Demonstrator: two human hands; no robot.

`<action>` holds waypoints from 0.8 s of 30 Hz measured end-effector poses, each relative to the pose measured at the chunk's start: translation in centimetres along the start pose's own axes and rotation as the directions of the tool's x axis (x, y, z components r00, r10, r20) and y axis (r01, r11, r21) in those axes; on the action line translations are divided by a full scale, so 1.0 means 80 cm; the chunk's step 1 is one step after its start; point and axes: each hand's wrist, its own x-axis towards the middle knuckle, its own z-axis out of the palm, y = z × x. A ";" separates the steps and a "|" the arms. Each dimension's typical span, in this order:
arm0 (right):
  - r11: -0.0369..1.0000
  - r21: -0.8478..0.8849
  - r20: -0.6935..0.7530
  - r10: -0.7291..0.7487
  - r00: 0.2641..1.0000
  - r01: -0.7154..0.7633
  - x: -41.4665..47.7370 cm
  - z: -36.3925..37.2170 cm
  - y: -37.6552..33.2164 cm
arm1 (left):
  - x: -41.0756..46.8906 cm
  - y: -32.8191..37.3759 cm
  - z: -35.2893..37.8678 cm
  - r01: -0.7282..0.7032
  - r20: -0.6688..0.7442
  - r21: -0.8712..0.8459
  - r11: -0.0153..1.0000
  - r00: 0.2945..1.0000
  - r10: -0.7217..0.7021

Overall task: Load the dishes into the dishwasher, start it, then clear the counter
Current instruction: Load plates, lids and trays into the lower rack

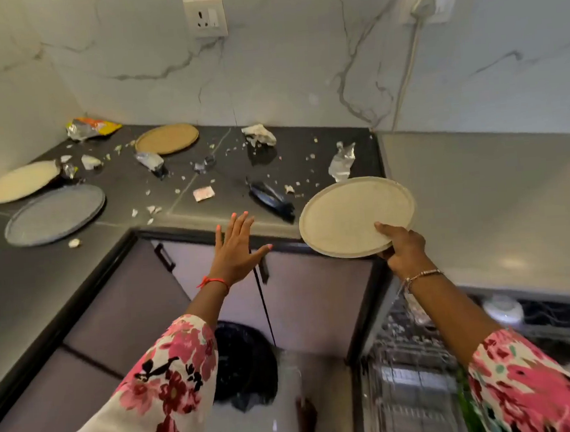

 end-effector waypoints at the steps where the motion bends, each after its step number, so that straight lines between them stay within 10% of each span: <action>1: 1.000 -0.014 -0.005 0.001 1.000 -0.001 -0.026 -0.024 0.007 | -0.037 0.011 0.003 -0.003 0.001 -0.011 1.000 1.000 0.003; 24: 0.913 -0.407 -0.184 -0.050 0.982 -0.030 -0.231 -0.616 0.073 | -0.538 0.373 0.223 -0.072 0.501 -0.112 0.991 0.857 0.119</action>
